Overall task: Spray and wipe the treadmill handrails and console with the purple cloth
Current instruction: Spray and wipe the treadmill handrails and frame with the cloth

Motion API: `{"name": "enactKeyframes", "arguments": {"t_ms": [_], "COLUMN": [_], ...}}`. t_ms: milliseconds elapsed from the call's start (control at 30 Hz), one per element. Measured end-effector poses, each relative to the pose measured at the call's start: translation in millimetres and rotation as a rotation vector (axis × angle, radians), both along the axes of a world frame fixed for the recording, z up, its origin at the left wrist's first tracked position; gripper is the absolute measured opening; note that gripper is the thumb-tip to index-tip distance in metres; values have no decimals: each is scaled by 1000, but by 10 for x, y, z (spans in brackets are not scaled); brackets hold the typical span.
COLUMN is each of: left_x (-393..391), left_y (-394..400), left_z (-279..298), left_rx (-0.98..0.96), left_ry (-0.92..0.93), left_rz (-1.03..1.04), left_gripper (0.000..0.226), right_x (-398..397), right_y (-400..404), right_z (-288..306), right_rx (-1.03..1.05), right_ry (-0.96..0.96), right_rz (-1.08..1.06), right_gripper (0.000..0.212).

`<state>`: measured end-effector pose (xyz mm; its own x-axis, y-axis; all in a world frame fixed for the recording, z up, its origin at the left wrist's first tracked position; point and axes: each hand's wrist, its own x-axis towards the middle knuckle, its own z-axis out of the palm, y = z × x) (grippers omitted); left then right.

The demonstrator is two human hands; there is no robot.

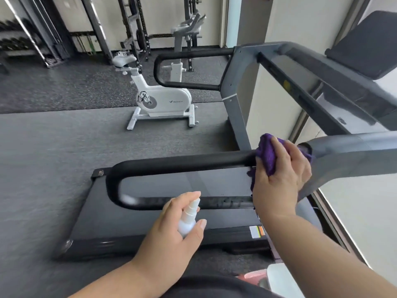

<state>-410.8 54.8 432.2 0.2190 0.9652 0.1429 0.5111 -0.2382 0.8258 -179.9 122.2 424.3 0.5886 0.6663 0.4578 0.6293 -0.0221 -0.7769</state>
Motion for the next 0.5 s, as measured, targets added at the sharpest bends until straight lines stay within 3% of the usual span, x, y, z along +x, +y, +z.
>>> {"name": "enactKeyframes", "arguments": {"t_ms": [167,500], "left_x": [-236,-1041], "left_y": [27,78], "left_z": [-29,-10], "left_rx": [-16,1], "left_ry": [-35,-48], "left_rz": [51,100], "left_gripper": [59,61], "right_x": [-557,-1655], "right_y": [0,106], "right_z": [-45,-105], "right_rx": [-37,-32], "right_ry": [-163,-219], "right_rz": [131,245], "right_gripper": [58,66]}}
